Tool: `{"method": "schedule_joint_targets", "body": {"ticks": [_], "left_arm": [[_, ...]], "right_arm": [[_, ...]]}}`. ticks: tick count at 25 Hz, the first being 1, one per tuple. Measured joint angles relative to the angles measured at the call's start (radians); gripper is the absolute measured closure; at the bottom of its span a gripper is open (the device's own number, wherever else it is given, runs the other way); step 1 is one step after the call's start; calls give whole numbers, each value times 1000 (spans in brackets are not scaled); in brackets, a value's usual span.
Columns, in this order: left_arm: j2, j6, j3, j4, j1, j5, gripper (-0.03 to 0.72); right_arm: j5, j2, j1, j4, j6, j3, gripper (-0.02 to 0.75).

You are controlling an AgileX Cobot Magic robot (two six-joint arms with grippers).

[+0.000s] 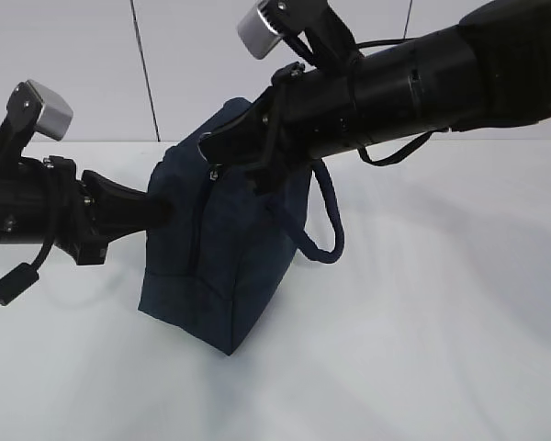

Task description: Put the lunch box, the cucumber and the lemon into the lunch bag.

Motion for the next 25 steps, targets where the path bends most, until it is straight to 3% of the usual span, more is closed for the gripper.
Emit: {"method": "schedule_joint_targets", "body": {"ticks": [25], "left_arm": [[2,-36,0,-4,-2,6,692]], "right_arm": [[-63,-11,0,-29,-14,-29,730]]}}
